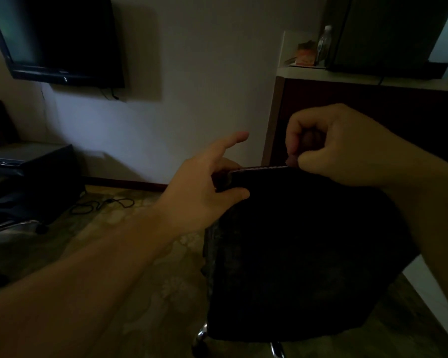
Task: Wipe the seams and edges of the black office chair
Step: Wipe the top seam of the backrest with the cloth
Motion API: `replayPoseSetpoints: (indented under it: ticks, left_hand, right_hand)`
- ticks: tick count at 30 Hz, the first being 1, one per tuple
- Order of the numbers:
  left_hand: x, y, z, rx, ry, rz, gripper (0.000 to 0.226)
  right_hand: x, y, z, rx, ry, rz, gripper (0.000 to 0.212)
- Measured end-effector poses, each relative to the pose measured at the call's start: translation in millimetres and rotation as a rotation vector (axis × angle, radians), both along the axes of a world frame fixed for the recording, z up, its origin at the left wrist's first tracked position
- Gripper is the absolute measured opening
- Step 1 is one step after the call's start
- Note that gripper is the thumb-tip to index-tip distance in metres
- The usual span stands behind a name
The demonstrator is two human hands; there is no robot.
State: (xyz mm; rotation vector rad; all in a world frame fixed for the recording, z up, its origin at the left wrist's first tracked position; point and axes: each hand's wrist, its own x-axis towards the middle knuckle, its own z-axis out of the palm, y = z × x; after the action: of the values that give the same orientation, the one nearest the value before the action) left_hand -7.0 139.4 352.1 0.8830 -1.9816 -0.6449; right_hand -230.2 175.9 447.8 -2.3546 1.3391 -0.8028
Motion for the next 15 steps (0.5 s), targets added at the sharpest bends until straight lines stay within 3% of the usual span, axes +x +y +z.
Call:
replayPoseSetpoints:
  ticks: [4,8,12,15]
  left_hand:
    - [-3,-1,-2,0.010,-0.029,0.000,0.090]
    - [-4,-5,0,-0.016,-0.014,0.010,0.087]
    - [-6,0,-3,-0.001,-0.011,-0.007,0.086]
    - [-7,0,-4,-0.002,0.002,0.007,0.084]
  right_hand:
    - [7,5,0,0.096,0.085,0.085,0.025]
    - [7,-4,2,-0.021,-0.001,-0.016,0.022]
    - [15,5,2,0.102,0.097,0.071,0.015]
    - [14,-1,0,-0.021,0.019,-0.033,0.024]
